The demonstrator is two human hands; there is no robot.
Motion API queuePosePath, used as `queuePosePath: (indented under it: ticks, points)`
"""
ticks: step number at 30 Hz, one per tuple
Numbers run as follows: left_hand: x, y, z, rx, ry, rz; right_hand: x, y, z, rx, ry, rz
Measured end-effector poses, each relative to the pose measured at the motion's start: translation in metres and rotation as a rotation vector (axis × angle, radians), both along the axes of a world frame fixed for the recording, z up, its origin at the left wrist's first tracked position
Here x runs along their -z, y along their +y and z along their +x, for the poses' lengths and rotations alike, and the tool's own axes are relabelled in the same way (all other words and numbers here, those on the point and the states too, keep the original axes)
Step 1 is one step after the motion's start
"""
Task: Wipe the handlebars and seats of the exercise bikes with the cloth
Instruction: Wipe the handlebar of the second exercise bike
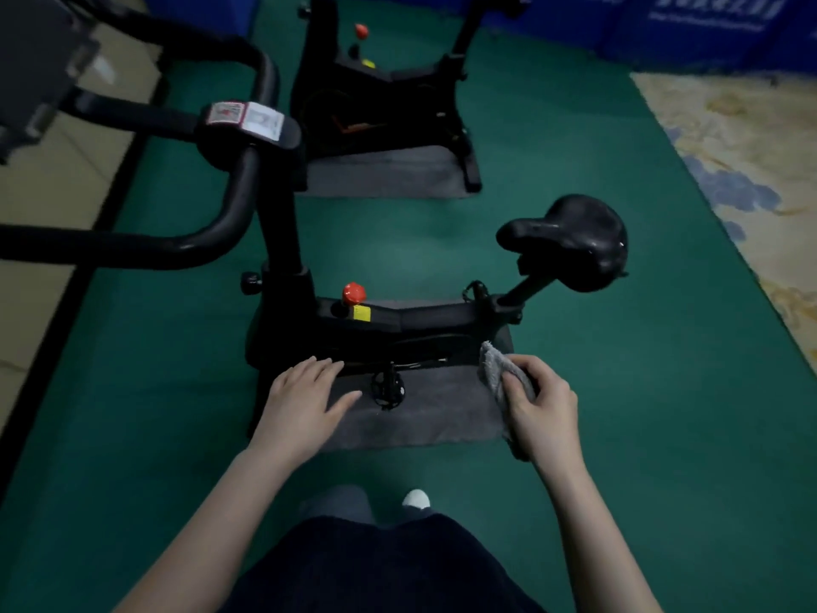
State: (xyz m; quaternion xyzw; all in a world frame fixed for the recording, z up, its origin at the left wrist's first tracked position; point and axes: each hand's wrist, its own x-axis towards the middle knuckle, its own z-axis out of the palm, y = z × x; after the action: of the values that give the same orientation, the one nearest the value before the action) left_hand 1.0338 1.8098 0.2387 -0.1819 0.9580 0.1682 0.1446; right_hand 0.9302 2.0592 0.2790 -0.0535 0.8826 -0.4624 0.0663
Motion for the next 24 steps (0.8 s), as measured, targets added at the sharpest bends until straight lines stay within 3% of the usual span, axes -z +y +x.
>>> queuePosePath:
  ticks: [10, 18, 24]
  points:
    - [-0.005, -0.008, 0.048, -0.352, 0.022, -0.011, -0.008, -0.061, -0.037, -0.378, 0.035, -0.074]
    - [-0.006, -0.032, 0.060, -0.512, 0.034, 0.007, -0.012, -0.106, -0.048, -0.465, 0.024, -0.084]
    - [-0.012, -0.068, 0.069, -0.640, 0.088, 0.010, -0.050, -0.157, -0.059, -0.532, 0.116, -0.220]
